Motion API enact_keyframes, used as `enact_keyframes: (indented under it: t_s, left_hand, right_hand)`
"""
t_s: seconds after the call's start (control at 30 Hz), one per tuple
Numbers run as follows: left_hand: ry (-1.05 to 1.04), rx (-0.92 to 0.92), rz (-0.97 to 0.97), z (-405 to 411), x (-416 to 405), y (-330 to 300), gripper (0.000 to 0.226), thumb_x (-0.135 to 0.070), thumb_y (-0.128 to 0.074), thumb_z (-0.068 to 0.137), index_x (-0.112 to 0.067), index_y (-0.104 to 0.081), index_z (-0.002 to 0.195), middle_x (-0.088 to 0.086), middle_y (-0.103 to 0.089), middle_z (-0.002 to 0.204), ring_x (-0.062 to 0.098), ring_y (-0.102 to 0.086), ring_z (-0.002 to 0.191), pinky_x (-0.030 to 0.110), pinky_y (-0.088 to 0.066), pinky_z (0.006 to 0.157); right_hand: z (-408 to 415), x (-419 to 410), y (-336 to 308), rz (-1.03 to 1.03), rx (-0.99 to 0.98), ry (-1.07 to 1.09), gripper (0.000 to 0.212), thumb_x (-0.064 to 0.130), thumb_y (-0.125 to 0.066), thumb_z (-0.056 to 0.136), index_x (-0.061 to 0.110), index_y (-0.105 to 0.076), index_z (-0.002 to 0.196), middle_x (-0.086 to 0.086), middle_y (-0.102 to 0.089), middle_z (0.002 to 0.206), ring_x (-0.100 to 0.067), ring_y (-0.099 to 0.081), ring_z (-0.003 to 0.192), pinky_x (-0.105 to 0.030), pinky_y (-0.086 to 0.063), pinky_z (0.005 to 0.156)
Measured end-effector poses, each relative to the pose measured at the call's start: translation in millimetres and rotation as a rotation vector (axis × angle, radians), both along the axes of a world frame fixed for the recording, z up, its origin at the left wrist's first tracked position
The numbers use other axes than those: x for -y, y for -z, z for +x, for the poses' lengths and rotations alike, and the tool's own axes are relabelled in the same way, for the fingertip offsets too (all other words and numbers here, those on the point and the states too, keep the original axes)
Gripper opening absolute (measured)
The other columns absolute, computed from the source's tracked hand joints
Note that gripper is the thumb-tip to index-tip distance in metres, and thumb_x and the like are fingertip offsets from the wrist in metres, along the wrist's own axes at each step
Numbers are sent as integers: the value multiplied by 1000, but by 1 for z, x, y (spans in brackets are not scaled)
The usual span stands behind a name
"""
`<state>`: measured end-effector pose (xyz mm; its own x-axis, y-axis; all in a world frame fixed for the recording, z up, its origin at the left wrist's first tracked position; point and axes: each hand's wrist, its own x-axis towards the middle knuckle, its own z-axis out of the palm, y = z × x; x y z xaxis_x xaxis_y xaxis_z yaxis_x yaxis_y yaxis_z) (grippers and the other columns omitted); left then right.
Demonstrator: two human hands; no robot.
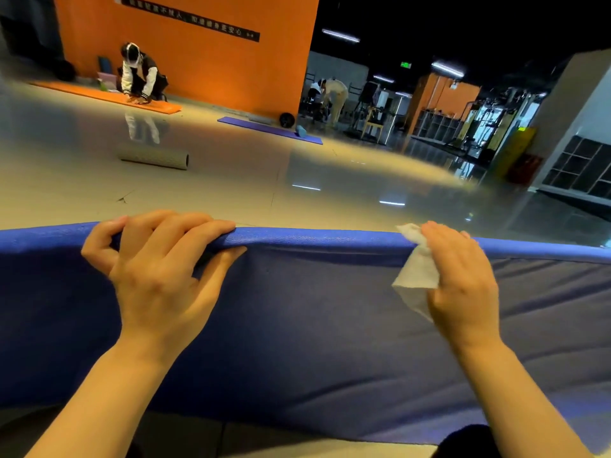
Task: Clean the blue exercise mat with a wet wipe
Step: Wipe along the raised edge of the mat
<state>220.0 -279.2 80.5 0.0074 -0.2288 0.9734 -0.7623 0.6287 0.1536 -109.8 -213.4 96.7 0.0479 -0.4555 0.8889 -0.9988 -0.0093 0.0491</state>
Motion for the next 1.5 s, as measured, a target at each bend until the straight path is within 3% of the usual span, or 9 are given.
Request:
enact_keyframes:
  t_s: [0.23, 0.33, 0.43, 0.73, 1.03, 1.13, 1.3, 1.4, 1.5]
  left_hand:
    - [-6, -14, 0, -3, -1, 0, 20, -29, -65, 96, -13, -75, 100, 4, -73, 100, 24, -54, 103, 27, -11, 104]
    - [30, 9, -7, 1, 3, 5, 17, -29, -64, 98, -16, -70, 107, 7, -71, 103, 30, -58, 102, 51, -25, 108]
    - [91, 49, 2, 10, 11, 7, 19, -27, -63, 98, -18, -59, 114, 12, -70, 106, 37, -60, 101, 70, -45, 76]
    - [143, 36, -9, 17, 9, 3, 18, -30, -66, 97, -22, -61, 112, 8, -72, 105, 39, -64, 97, 69, -46, 75]
    - [132, 36, 38, 13, 5, 1, 18, -33, -62, 99, -20, -62, 112, 8, -72, 104, 37, -62, 100, 68, -45, 76]
    - [81, 19, 91, 11, 5, 0, 19, -33, -60, 100, -18, -65, 111, 6, -70, 106, 33, -56, 105, 68, -44, 79]
    - [-44, 7, 110, -7, -7, -2, 20, -14, -56, 99, -8, -68, 114, 12, -67, 116, 31, -53, 118, 53, -9, 120]
    - [-12, 62, 68, -38, -22, -2, 38, 5, -48, 88, -7, -67, 119, 15, -65, 123, 31, -49, 127, 46, 5, 121]
    - [80, 130, 106, -76, -43, -3, 39, -13, -53, 84, -17, -70, 120, 4, -67, 123, 24, -49, 128, 53, 5, 118]
  right_hand:
    - [69, 15, 8, -61, 355, -141, 49, 5, -40, 79, -1, -63, 122, -16, -63, 127, -24, -49, 124, -23, -21, 117]
    - [148, 24, 11, -43, 286, -376, 44, 3, -44, 83, -2, -62, 122, -16, -63, 126, -26, -51, 123, -29, -22, 118]
    - [195, 31, 5, 19, 168, -509, 36, 15, -43, 98, -2, -63, 123, -17, -63, 128, -28, -52, 125, -38, -27, 117]
    - [54, 11, -1, -59, -131, -187, 57, -20, -57, 72, -3, -61, 126, -18, -62, 128, -32, -55, 120, -40, -33, 113]
    - [22, -5, -7, -154, 354, -78, 30, 15, -42, 95, 12, -71, 104, 4, -63, 99, -19, -54, 98, -21, -35, 95]
    - [38, -1, -11, -133, 385, -191, 34, 23, -40, 95, 10, -72, 95, 1, -66, 90, -22, -59, 86, -35, -44, 86]
    - [40, -6, -13, -118, 327, -219, 32, 23, -41, 93, 11, -71, 92, 2, -64, 85, -17, -55, 81, -36, -39, 78]
    - [41, -15, -8, -89, 308, -216, 32, 22, -40, 93, 12, -71, 95, 3, -64, 89, -17, -53, 83, -30, -33, 79]
    - [44, -21, -3, -95, 305, -217, 32, 20, -39, 93, 11, -70, 95, 0, -65, 90, -21, -55, 82, -32, -35, 80]
